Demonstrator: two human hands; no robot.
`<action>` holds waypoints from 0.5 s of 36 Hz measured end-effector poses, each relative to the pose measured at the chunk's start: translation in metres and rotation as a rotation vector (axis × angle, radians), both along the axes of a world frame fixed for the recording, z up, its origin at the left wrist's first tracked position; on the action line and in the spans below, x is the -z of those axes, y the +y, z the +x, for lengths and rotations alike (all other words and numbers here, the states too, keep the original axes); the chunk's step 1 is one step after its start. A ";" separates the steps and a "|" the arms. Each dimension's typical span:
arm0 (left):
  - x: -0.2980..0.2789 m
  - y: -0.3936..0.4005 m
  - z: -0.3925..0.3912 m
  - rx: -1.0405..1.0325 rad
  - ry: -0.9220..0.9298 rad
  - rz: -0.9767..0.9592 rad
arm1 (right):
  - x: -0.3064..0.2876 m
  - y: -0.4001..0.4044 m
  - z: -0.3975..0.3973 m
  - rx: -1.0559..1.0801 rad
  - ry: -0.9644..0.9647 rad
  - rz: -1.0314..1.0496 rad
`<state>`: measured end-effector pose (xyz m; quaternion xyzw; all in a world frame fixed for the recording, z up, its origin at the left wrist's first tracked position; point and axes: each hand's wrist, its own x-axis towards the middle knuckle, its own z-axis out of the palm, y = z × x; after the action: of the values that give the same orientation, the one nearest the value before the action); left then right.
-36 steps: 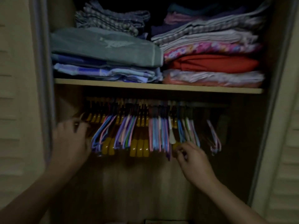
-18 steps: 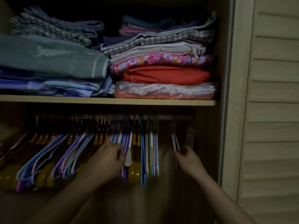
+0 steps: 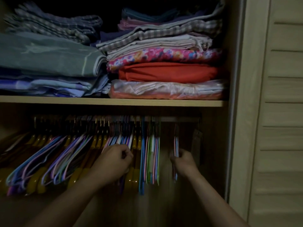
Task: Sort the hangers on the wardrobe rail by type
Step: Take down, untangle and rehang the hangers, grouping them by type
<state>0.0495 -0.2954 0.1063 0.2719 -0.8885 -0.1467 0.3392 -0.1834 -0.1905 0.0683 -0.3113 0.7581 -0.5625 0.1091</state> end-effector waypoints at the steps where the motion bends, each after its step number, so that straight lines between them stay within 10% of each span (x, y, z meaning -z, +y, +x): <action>1: -0.001 -0.001 -0.001 0.008 -0.002 0.001 | -0.001 0.000 0.006 -0.019 0.007 -0.023; 18: -0.011 -0.032 0.004 0.004 -0.051 -0.027 | -0.005 -0.033 0.060 -0.372 0.000 -0.006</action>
<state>0.0534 -0.3271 0.1172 0.2690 -0.8994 -0.1284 0.3197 -0.1236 -0.2235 0.0733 -0.4467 0.6858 -0.5348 0.2103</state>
